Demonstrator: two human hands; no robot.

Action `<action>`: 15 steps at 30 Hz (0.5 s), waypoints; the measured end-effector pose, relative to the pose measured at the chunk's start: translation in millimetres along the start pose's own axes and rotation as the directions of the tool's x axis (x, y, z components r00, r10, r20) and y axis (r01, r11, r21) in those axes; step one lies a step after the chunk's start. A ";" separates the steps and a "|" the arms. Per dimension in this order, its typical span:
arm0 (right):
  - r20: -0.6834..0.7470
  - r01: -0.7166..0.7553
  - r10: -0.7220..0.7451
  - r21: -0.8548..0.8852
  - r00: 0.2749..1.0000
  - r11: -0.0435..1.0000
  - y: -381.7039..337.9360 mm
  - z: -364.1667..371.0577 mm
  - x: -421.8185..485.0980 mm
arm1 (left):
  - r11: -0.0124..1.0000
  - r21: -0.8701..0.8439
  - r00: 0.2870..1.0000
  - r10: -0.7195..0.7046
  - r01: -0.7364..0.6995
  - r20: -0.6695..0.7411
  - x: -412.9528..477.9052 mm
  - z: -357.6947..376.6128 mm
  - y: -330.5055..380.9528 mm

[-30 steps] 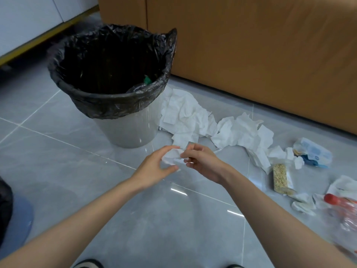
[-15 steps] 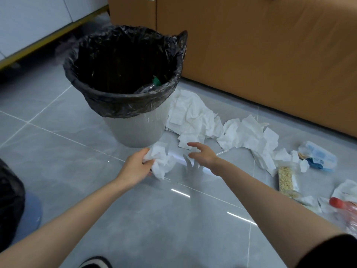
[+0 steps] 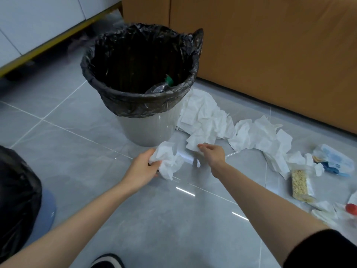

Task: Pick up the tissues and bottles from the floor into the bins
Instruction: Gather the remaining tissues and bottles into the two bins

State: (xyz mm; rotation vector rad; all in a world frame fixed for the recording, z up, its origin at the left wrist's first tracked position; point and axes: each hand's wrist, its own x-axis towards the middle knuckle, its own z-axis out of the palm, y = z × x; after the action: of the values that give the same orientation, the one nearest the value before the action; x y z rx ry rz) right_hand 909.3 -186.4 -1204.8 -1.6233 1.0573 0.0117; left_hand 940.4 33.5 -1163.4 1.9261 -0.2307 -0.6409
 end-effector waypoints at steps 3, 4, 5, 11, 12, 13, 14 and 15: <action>0.088 0.088 -0.077 -0.126 0.993 0.988 7.5 -0.4 -12.8 | 1.000 -0.021 0.999 -0.003 0.003 -0.034 -6.3 -1.5 -2.7; 0.171 0.087 -0.056 -0.179 0.984 0.980 11.3 -0.3 -17.1 | 1.000 -0.015 0.998 -0.014 0.014 -0.054 -7.9 -1.9 -4.8; 0.247 0.089 -0.026 -0.248 0.969 0.965 15.9 -0.6 -20.4 | 1.000 -0.001 0.997 -0.028 0.028 -0.077 -10.1 -2.8 -8.2; 0.466 0.319 0.056 -0.684 0.883 0.656 22.8 -3.8 -34.2 | 0.983 0.047 0.972 -0.165 0.175 -0.170 -22.9 -8.0 -37.2; 0.455 0.382 -0.021 -0.720 0.890 0.580 20.7 -2.2 -37.0 | 0.980 0.050 0.967 -0.183 0.195 -0.178 -24.6 -7.8 -42.2; 0.432 0.429 -0.128 -0.729 0.893 0.533 16.6 -0.8 -40.0 | 0.977 0.049 0.963 -0.197 0.210 -0.186 -25.8 -7.9 -45.5; 0.412 0.472 -0.235 -0.714 0.880 0.517 12.7 0.9 -41.6 | 0.975 0.046 0.959 -0.205 0.217 -0.195 -26.0 -7.9 -48.2; 0.413 0.518 -0.312 -0.683 0.856 0.515 10.1 2.7 -41.0 | 0.973 0.043 0.956 -0.214 0.227 -0.202 -26.5 -7.9 -50.0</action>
State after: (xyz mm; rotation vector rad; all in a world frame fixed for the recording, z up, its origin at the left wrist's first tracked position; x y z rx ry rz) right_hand 879.9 -158.6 -1192.4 -2.5806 0.4138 0.3924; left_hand 916.2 73.1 -1196.8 2.0810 0.0908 -0.5886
